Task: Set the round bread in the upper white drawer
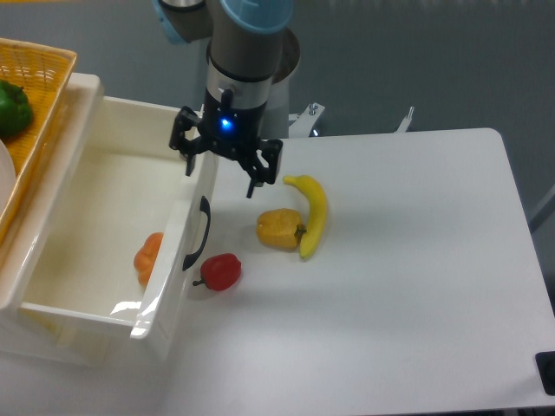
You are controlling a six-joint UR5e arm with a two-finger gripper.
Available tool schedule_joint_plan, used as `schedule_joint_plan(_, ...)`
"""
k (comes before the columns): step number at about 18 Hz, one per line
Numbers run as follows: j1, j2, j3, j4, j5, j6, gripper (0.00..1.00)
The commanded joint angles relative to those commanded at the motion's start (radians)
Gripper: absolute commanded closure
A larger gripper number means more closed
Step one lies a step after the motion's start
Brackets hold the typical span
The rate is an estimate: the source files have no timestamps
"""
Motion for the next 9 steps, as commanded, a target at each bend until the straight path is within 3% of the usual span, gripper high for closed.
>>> schedule_joint_plan(9, 0.032, -0.080, 0.000, 0.015, 0.077, 0.074, 0.00)
